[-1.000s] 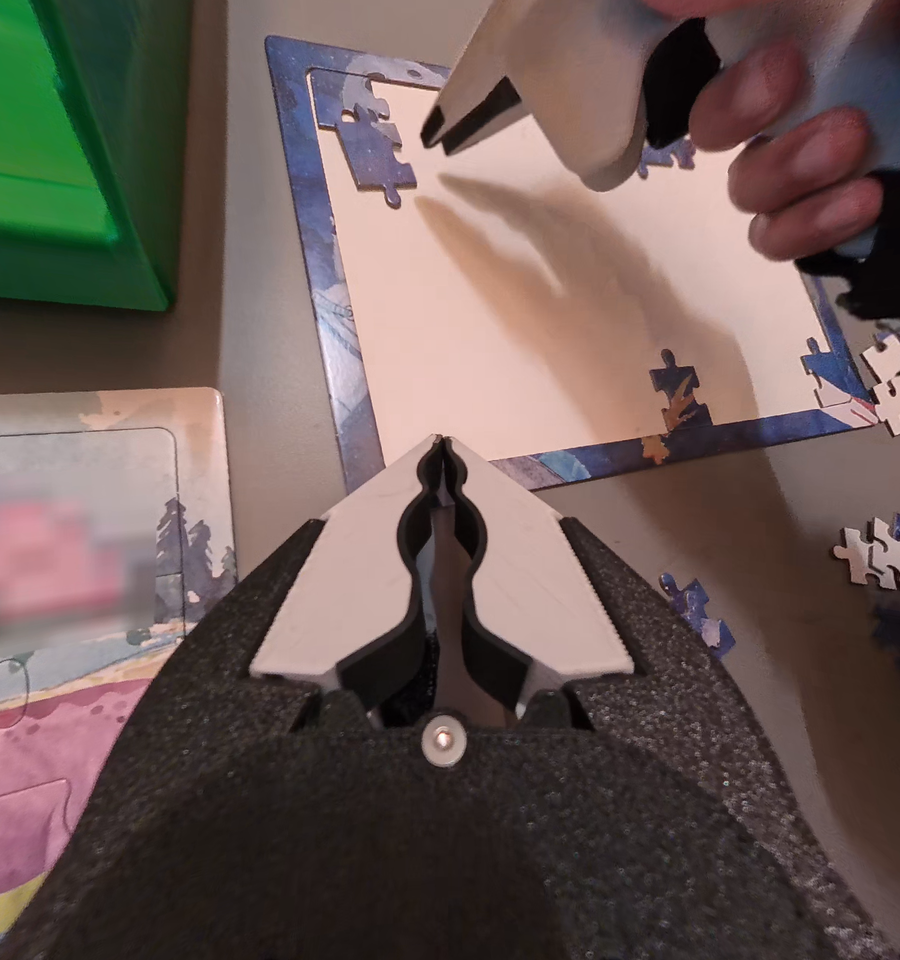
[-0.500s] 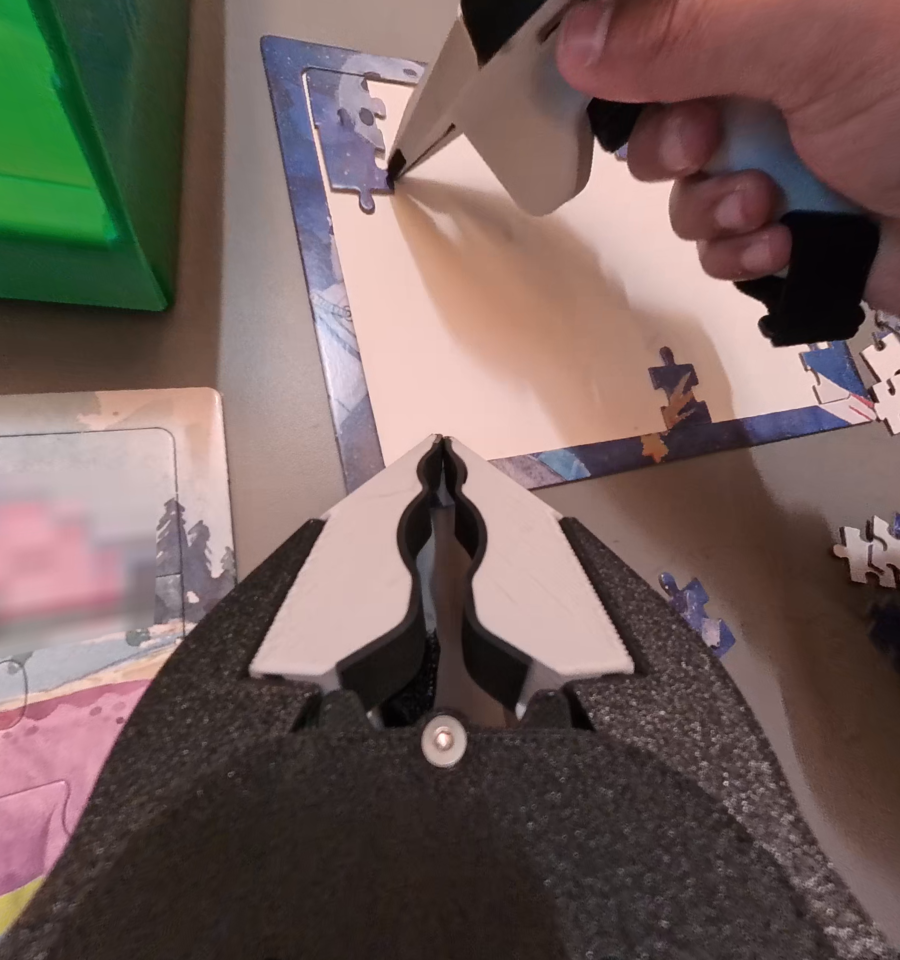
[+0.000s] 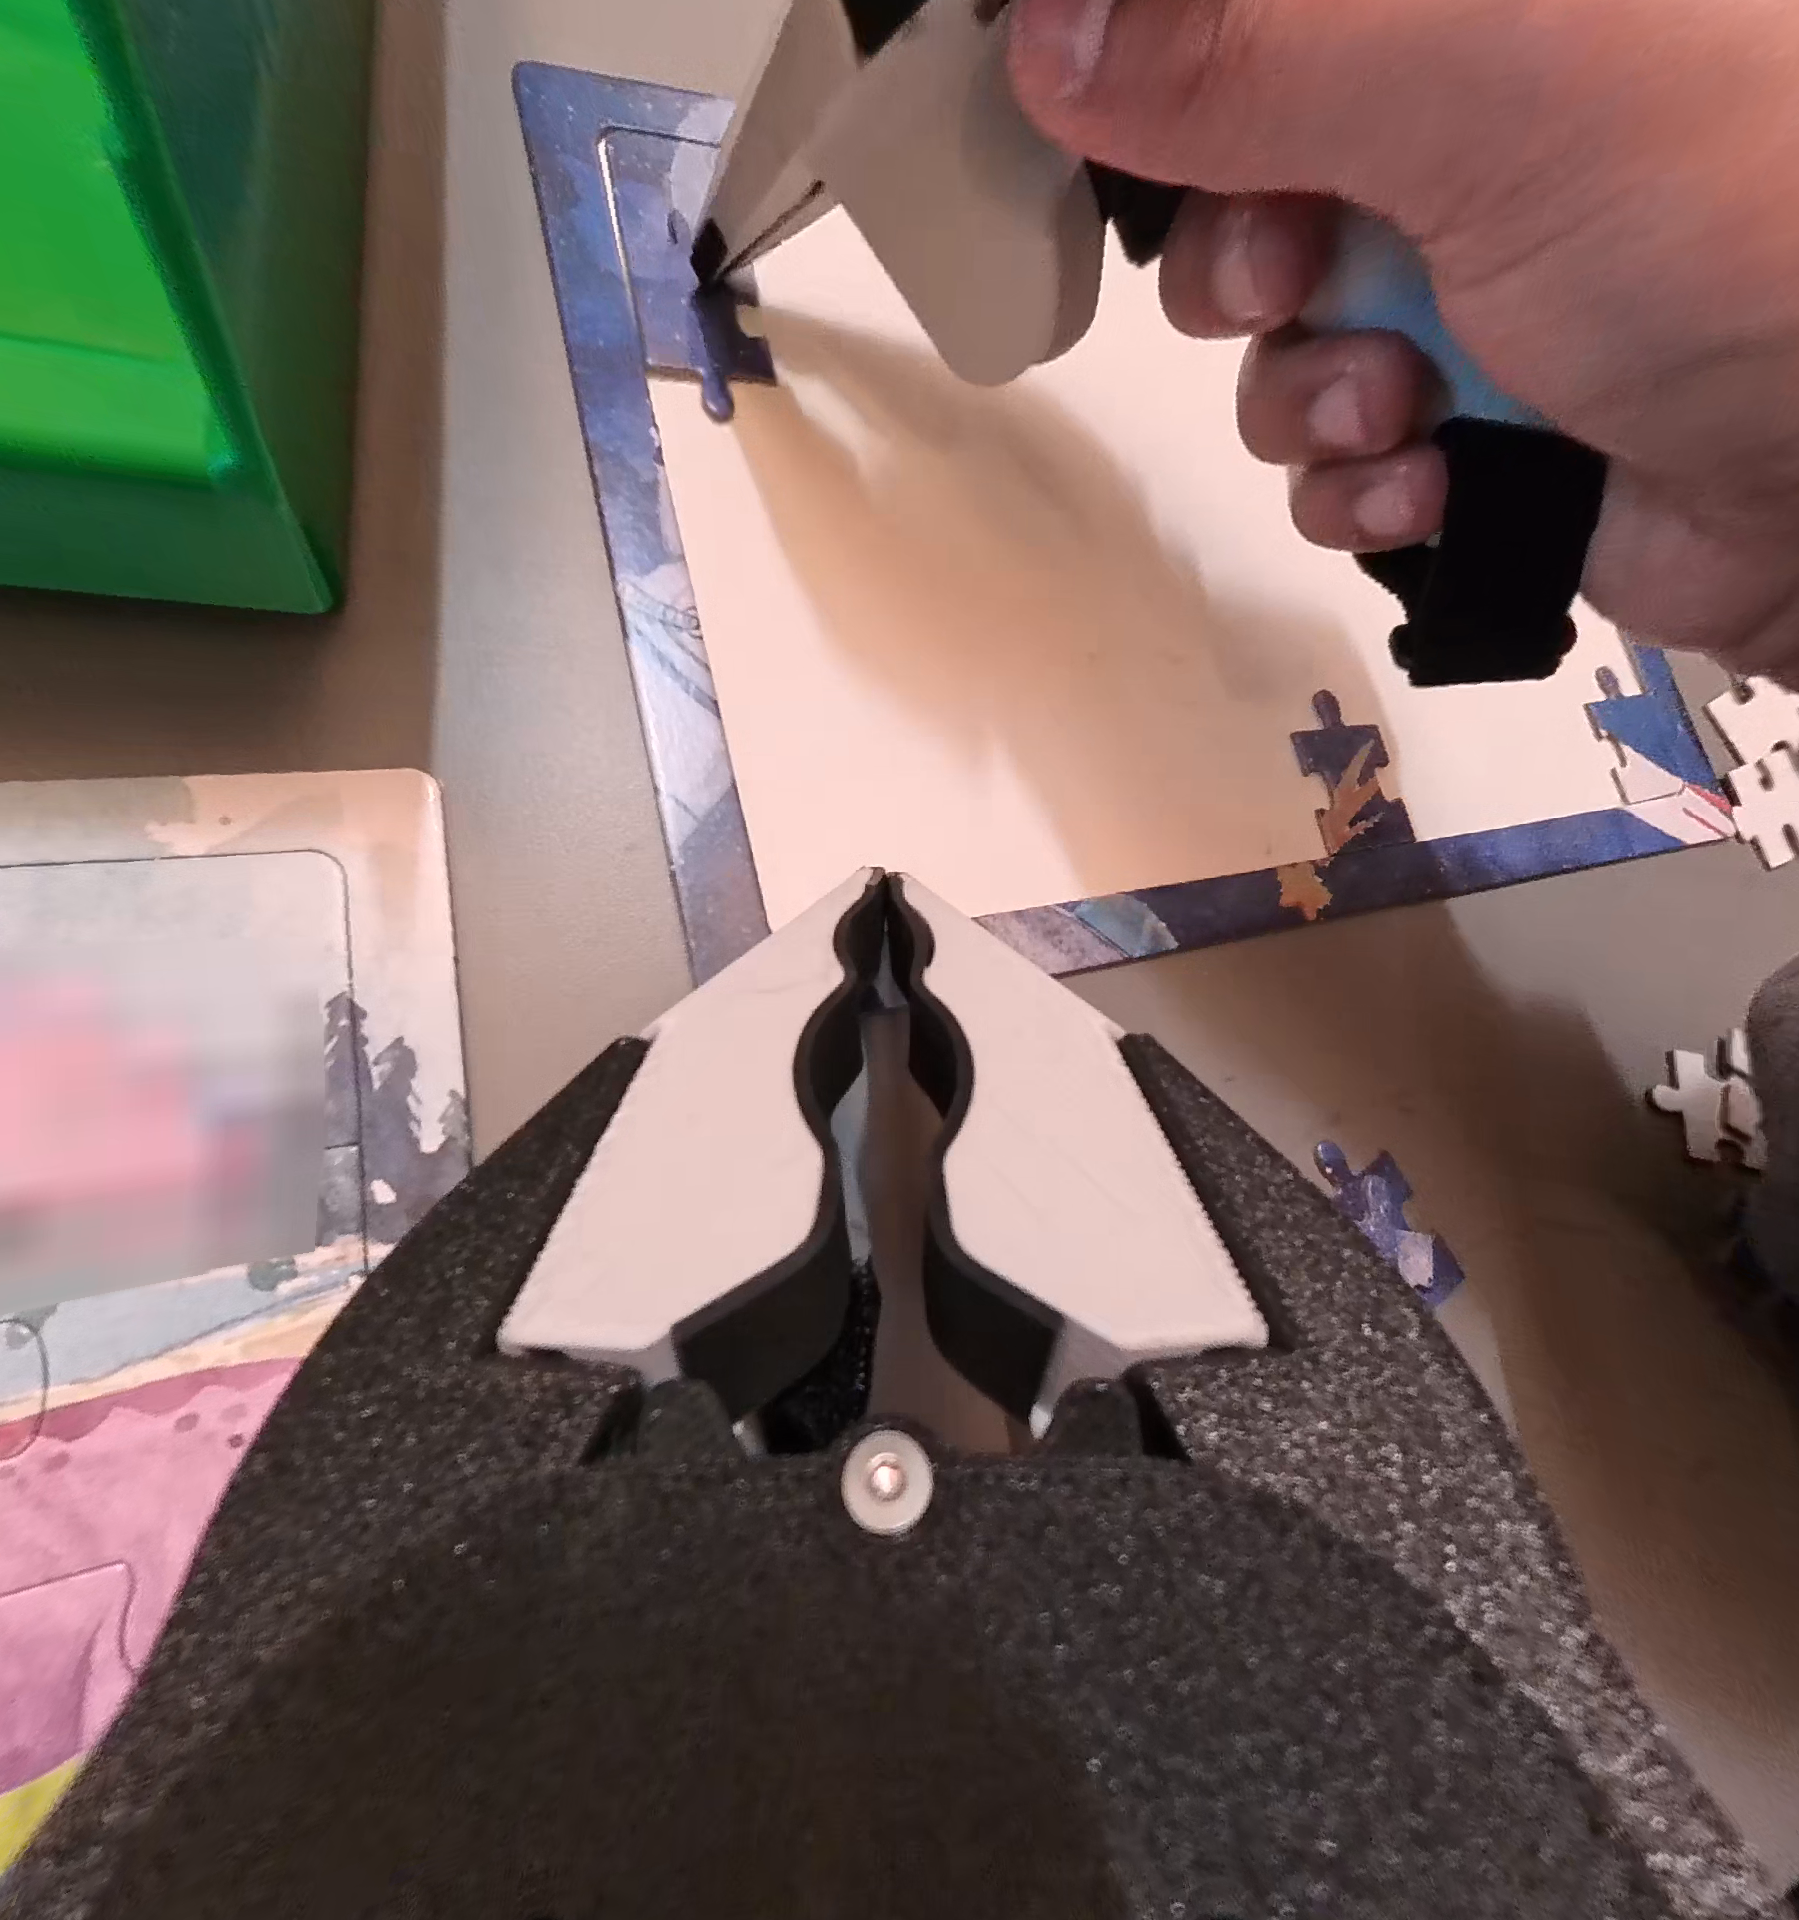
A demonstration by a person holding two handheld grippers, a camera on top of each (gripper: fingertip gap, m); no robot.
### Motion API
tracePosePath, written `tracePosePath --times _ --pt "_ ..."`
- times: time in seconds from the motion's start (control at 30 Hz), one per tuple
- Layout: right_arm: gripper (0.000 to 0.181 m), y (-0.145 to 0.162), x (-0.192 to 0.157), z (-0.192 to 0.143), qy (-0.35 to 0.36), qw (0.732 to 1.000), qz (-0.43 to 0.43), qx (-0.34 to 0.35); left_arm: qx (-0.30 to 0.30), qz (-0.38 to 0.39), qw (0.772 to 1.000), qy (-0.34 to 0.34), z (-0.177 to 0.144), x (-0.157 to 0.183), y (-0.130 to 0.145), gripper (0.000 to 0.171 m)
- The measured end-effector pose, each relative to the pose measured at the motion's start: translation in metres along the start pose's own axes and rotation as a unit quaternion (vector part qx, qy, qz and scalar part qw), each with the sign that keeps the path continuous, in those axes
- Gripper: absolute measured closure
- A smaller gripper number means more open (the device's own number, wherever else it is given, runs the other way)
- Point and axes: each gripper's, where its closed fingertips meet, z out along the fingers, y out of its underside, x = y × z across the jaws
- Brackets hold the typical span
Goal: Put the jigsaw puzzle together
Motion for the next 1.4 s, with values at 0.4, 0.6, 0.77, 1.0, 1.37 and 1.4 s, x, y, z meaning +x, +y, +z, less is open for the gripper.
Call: tracePosePath --times 0.4,0.6,0.77,1.0,1.37,1.4 --pt "0.181 -0.018 0.004 -0.001 0.013 0.999 -0.025 0.029 0.000 -0.001 1.000 0.002 0.000 0.000 0.000 0.171" --pt "0.181 -0.013 0.005 0.009 0.040 0.997 -0.064 0.008 0.000 -0.001 1.000 0.002 0.000 0.000 0.000 0.171" --pt "0.181 -0.019 0.004 0.001 0.045 0.995 -0.090 0.019 0.000 -0.003 1.000 0.004 -0.001 0.000 0.001 0.171" --pt "0.181 0.000 -0.006 0.005 0.048 0.988 -0.149 -0.007 0.000 -0.003 1.000 0.005 -0.001 0.000 0.000 0.171" --pt "0.181 -0.017 0.018 -0.005 0.084 0.988 -0.130 0.016 0.000 -0.006 1.000 0.008 -0.001 0.001 0.000 0.171" --pt "0.181 -0.016 0.021 -0.003 0.084 0.988 -0.126 0.011 0.000 -0.006 1.000 0.008 -0.001 0.000 0.001 0.171"
